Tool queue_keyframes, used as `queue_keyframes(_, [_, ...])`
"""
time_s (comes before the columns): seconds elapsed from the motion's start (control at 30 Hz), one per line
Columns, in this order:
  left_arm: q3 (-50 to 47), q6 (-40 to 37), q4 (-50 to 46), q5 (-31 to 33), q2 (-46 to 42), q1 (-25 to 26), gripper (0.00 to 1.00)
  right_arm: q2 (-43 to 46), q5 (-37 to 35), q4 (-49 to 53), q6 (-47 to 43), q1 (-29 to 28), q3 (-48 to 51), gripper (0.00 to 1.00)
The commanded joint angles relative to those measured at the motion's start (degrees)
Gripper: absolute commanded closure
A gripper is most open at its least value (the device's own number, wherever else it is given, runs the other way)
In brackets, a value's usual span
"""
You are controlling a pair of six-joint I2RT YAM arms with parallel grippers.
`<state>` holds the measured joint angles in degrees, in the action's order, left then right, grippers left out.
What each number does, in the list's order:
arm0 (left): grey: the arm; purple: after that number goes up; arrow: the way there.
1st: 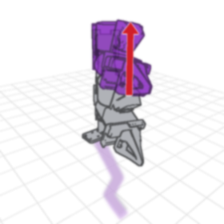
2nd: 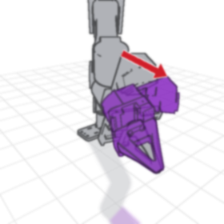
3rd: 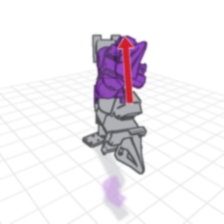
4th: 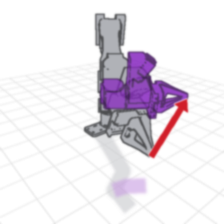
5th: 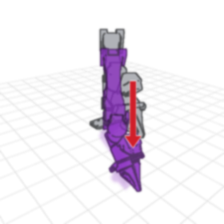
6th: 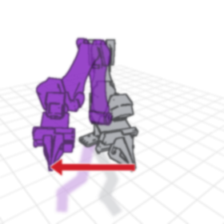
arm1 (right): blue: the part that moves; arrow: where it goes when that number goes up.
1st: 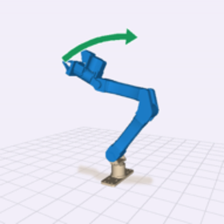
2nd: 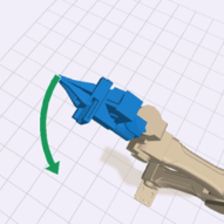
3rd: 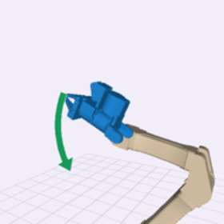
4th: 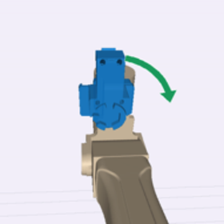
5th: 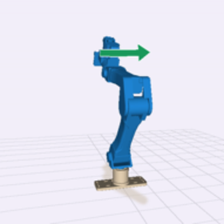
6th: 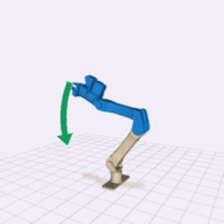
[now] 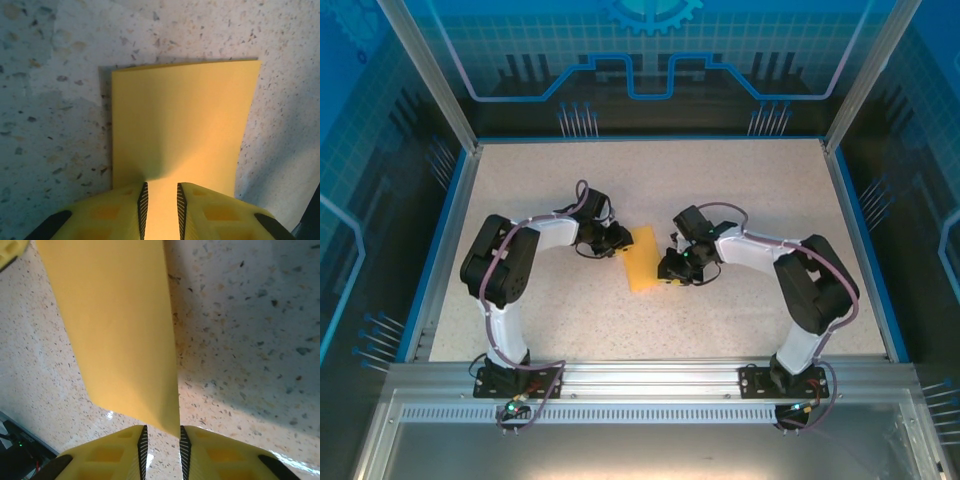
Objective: Fold a paper plane with a square sheet of paper (pick it up from the middle)
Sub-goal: Third fold the triangle at the center of the table.
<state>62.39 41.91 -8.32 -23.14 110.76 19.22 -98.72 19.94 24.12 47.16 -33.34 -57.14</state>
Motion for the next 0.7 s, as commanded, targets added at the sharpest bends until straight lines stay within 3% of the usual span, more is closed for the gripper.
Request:
queue_keyframes(0.0, [0.19,-0.96,-1.53,1.34,1.38,-0.16,0.74,1.92,-0.08,-3.75,3.99,0.3,1.96,0.78])
queue_keyframes(0.23, [0.36,-1.04,-1.66,1.69,2.07,-0.22,0.74,0.37,0.42,-5.99,5.4,-0.23,2.46,0.79])
queue_keyframes(0.5, [0.19,-0.95,-1.7,1.87,2.09,-0.17,0.74,-0.48,-2.24,-3.64,5.96,-0.22,1.97,0.69])
queue_keyframes(0.67, [0.06,-0.87,-1.79,1.92,2.0,-0.18,0.74,-1.72,-1.45,-4.8,7.49,-0.23,2.65,0.68])
